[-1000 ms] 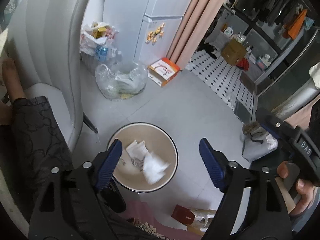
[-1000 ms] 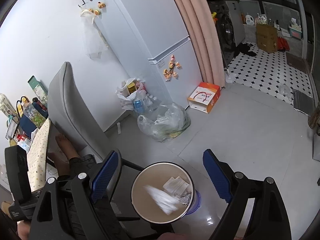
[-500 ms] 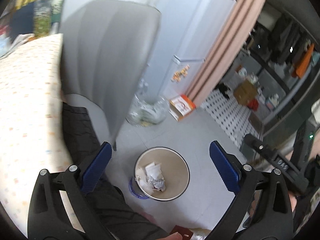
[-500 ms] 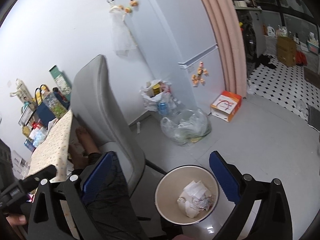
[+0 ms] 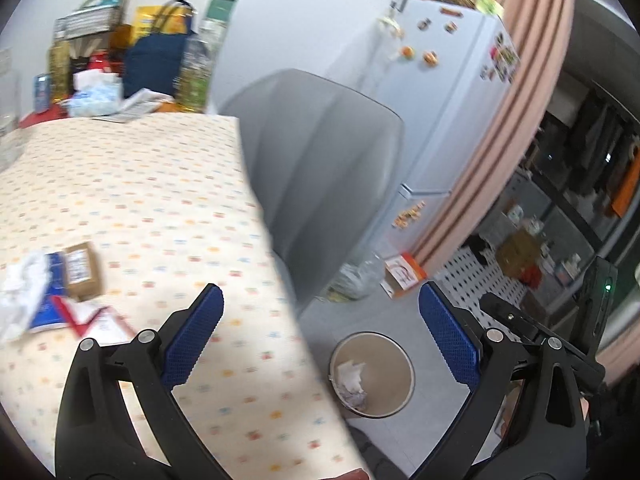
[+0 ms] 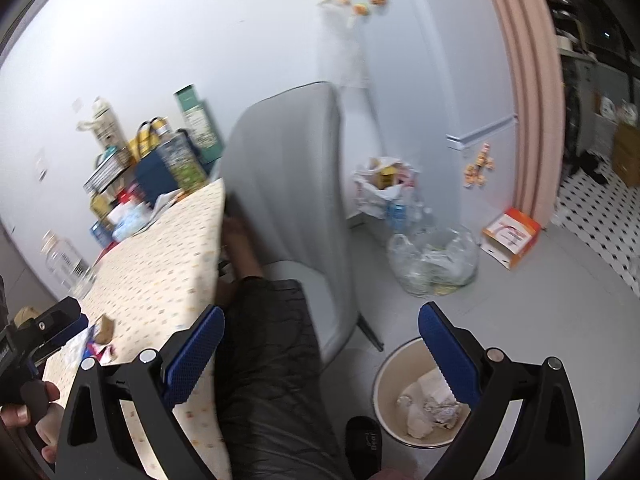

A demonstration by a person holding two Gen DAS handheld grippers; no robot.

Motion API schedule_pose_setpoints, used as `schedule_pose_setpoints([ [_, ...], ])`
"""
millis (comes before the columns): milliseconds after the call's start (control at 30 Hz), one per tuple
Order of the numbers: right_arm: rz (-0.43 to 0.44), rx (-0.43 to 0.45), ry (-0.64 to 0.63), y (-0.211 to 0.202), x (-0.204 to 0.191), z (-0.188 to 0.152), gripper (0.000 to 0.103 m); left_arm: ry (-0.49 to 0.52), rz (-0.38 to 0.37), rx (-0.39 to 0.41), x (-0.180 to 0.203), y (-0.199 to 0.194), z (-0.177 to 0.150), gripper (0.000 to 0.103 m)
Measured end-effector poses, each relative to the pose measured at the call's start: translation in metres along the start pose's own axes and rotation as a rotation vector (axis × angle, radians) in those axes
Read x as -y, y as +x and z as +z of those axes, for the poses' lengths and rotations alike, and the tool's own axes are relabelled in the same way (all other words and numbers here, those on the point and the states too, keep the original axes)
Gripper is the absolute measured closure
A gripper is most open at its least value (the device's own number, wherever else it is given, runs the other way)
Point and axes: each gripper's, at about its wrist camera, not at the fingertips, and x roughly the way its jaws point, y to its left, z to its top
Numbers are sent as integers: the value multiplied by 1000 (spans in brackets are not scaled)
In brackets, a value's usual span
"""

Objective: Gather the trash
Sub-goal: 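Swing both open tools back toward the table, then grasp the white tissue with the left gripper while the right gripper grasps the red-white paper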

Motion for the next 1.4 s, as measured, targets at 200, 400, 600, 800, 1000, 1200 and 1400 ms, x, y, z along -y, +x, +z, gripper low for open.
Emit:
schedule_pose_setpoints([
  [200, 58, -23, -67, 5, -44, -7, 8, -49, 47, 29, -42, -30, -8, 6],
  [400, 107, -42, -119, 11, -84, -13, 8, -102, 93, 49, -81, -53, -20, 6],
  [600, 167, -62, -175, 19, -123, -17, 7, -144, 144, 63, -112, -74, -30, 6],
  [800, 214, -86, -207, 31, -151, -23, 8, -186, 201, 67, -141, -92, -40, 6],
  [1000, 259, -119, -240, 44, -178, -33, 8, -228, 249, 63, -172, -108, -52, 6],
  [1200, 285, -177, -301, 58, -202, -44, 12, -264, 283, 45, -198, -110, -64, 6],
  [1400, 306, -228, -311, 71, -212, -52, 16, -276, 332, 18, -214, -96, -68, 17],
])
